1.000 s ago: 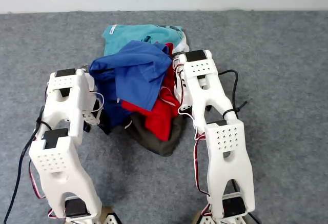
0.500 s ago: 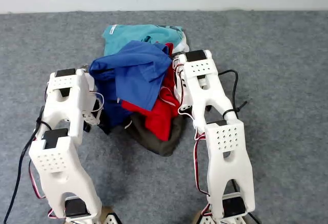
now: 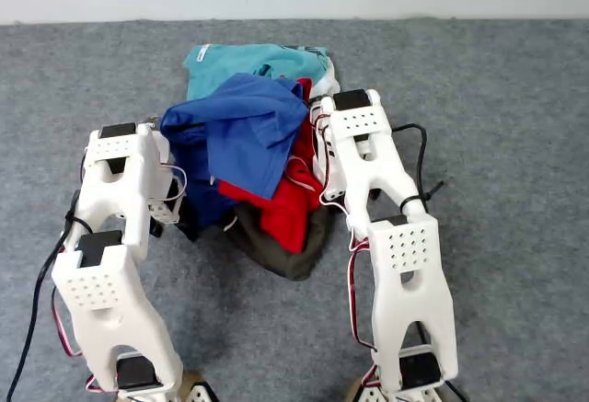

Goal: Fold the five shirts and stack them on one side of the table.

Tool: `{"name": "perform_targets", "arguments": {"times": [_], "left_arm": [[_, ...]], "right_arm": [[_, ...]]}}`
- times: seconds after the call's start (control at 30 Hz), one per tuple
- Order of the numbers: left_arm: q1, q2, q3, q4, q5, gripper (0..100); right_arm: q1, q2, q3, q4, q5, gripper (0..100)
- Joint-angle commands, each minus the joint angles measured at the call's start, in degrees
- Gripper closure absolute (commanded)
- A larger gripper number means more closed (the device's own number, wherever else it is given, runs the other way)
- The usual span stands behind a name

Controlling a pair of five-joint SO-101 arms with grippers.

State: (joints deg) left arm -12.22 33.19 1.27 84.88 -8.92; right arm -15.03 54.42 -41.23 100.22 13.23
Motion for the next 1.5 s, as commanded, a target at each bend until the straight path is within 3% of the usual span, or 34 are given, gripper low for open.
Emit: {"name": "perform_targets", "arguments": {"times": [0.0, 0.23, 0.43, 0.57, 0.77, 0.9, 1.03, 1.27, 1.47], "left_arm": [[0.7, 2.0, 0.1, 0.2, 0.6, 77], [0.7, 2.0, 0.1, 0.2, 0.6, 77], [0.7, 2.0, 0.1, 0.5, 0.4, 77], [0.5, 2.0, 0.2, 2.2, -0.7, 72], [0.5, 1.8, -0.8, 4.5, -3.7, 71], [-0.1, 1.8, -11.6, 16.3, -4.4, 71], [-2.4, -2.7, -17.3, 15.9, -4.5, 71], [-3.0, -19.3, -15.5, 15.9, -4.5, 68], [2.8, -34.2, -10.5, 15.8, -4.4, 68]], "right_arm": [[-0.7, -6.1, 4.6, 2.9, 3.0, 75.4], [-7.2, -31.2, 14.9, 2.9, 9.8, 75.3], [-11.2, -48.8, 17.4, 2.6, 10.6, 75.2], [-11.1, -55.2, 17.8, 2.6, 10.4, 65.6], [-10.8, -51.6, 17.8, 2.5, 10.4, 60.1], [-6.4, -44.7, 17.8, 2.5, 10.4, 60.1], [0.0, -37.7, 17.8, 2.6, 10.4, 60.1], [9.1, -29.2, 17.8, 2.6, 10.4, 60.1], [12.1, -22.7, 17.8, 2.6, 10.3, 60.1]]}}
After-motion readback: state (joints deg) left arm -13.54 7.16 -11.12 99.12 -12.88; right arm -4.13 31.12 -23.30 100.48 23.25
